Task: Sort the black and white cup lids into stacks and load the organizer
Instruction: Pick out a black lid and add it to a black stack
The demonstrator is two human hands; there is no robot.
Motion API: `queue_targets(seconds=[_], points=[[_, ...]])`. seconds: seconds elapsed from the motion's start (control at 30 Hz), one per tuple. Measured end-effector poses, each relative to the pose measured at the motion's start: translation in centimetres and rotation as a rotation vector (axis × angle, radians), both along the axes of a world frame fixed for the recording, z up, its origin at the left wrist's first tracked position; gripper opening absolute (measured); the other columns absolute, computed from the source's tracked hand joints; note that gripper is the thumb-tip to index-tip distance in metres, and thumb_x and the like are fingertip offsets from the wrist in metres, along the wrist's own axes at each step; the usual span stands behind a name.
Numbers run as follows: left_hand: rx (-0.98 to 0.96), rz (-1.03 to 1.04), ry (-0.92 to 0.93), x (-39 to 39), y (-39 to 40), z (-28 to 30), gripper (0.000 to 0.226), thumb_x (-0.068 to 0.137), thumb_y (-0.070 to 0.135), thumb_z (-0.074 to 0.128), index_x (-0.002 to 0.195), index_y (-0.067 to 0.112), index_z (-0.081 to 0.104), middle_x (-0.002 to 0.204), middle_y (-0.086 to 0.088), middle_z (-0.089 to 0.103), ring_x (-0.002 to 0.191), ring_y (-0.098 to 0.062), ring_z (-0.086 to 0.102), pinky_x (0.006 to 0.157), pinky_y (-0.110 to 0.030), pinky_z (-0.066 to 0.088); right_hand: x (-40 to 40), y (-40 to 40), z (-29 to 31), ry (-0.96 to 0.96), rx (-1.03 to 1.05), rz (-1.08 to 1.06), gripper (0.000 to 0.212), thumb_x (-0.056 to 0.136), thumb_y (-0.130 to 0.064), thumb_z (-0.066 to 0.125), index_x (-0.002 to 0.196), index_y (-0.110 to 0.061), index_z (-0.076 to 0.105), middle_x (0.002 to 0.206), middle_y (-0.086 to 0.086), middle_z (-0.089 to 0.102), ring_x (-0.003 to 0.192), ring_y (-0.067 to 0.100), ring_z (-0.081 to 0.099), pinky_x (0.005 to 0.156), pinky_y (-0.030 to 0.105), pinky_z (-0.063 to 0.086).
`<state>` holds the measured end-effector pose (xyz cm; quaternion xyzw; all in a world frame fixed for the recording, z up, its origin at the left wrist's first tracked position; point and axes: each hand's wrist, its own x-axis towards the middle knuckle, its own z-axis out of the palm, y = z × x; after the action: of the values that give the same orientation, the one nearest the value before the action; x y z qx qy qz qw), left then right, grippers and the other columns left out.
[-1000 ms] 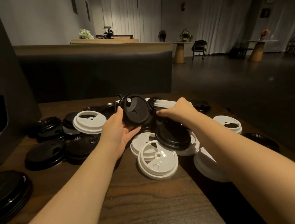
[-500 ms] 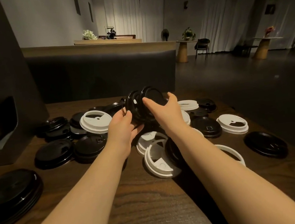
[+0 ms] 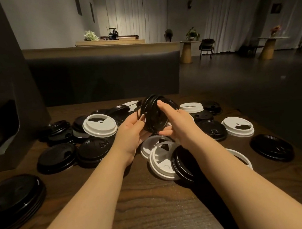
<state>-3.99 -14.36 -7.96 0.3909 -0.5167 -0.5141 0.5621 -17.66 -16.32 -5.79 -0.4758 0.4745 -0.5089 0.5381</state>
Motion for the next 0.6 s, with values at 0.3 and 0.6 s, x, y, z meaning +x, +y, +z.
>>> queue_targets(seconds=[0.3,0.6], points=[[0.050,-0.043,0.002,-0.20,-0.27,0.10,0.029,0.101,0.012,0.041,0.121,0.014,0.061,0.115,-0.009,0.070,0.111,-0.022,0.065,0.096,-0.041,0.052,-0.38,0.32,0.58,0.068,0.020,-0.088,0.037,0.081,-0.046,0.068,0.083,-0.010,0.062,0.082,0.006,0.067,0.080,0.019,0.068,0.075,0.039,0.060],[0.052,-0.122,0.071,-0.87,0.40,0.34,0.034,0.096,0.037,0.041,0.112,0.016,0.062,0.104,-0.005,0.073,0.106,-0.020,0.067,0.094,-0.040,0.053,-0.32,0.02,0.60,0.003,0.187,-0.077,0.078,0.067,-0.065,0.070,0.121,-0.010,0.057,0.116,0.010,0.061,0.103,0.030,0.061,0.074,0.043,0.060]])
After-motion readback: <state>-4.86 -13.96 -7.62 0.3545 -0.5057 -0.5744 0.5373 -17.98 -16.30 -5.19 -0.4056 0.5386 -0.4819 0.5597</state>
